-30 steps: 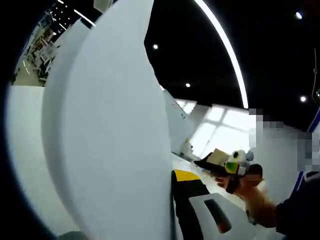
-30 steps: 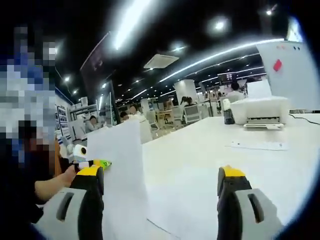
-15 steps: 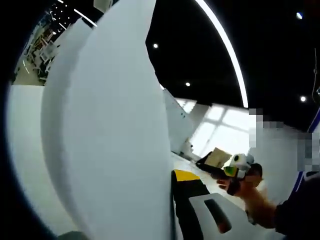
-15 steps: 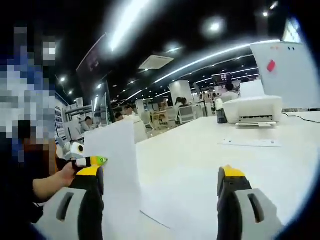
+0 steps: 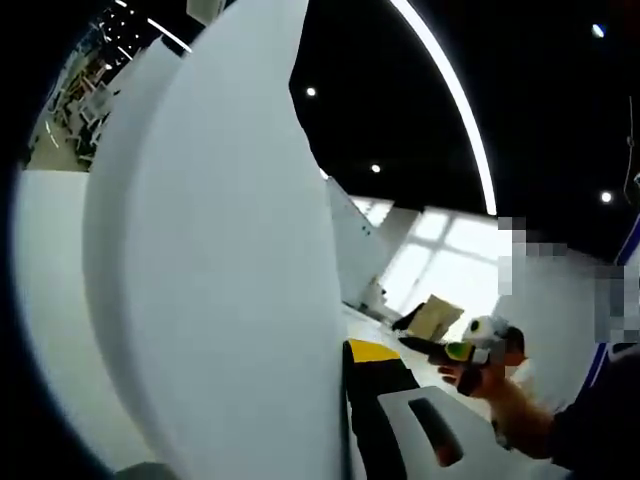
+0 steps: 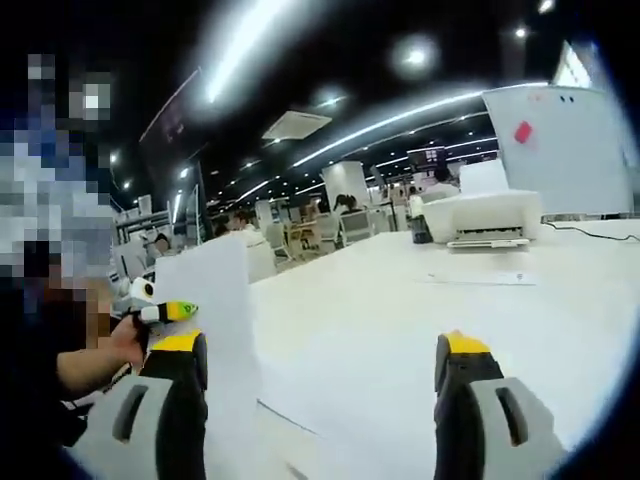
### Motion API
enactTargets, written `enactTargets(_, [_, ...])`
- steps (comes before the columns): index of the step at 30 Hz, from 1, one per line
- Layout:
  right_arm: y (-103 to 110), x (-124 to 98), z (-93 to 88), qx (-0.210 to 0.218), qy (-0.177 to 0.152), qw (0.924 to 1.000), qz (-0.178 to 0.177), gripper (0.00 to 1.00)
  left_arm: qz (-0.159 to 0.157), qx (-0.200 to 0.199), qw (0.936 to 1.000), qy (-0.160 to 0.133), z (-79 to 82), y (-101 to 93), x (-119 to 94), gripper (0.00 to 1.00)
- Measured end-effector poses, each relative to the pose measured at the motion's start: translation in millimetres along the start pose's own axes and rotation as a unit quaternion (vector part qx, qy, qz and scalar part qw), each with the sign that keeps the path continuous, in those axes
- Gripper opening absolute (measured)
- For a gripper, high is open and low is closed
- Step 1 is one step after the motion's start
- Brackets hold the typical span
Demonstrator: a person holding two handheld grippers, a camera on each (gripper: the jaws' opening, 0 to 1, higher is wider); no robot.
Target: Organize the stack of printing papers by aligning and flattening the scattered papers on the table
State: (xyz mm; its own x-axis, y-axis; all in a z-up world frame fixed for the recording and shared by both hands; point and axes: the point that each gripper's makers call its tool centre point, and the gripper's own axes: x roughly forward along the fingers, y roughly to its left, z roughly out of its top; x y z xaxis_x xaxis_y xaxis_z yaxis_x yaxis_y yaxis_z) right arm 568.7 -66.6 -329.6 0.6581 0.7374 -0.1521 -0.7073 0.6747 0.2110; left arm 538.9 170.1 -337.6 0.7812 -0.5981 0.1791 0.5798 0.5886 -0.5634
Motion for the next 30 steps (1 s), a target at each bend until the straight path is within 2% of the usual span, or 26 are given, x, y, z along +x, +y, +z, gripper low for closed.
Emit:
enactTargets(15, [-26.8,-16.1,-1.1,0.010,-0.010,0.9994,-0.030,0.90,-0.001,0.003,1.0000,0.004,-1.9,-0.5,0.7,0.06])
enactTargets(21, [-35.7,-23.8,-5.4,0.005,-0.007,0.9988,-0.048,0.90,0.000,0.003,1.0000,0.003,-1.9,-0.6,0.6,0.06])
enactTargets(30, [-49.0,-33.2,-12.9,0.024,-0.008,0.9976,-0.065,0.90,0.007,0.005,1.0000,0.002,-2.1,2.2,0.2,0.06])
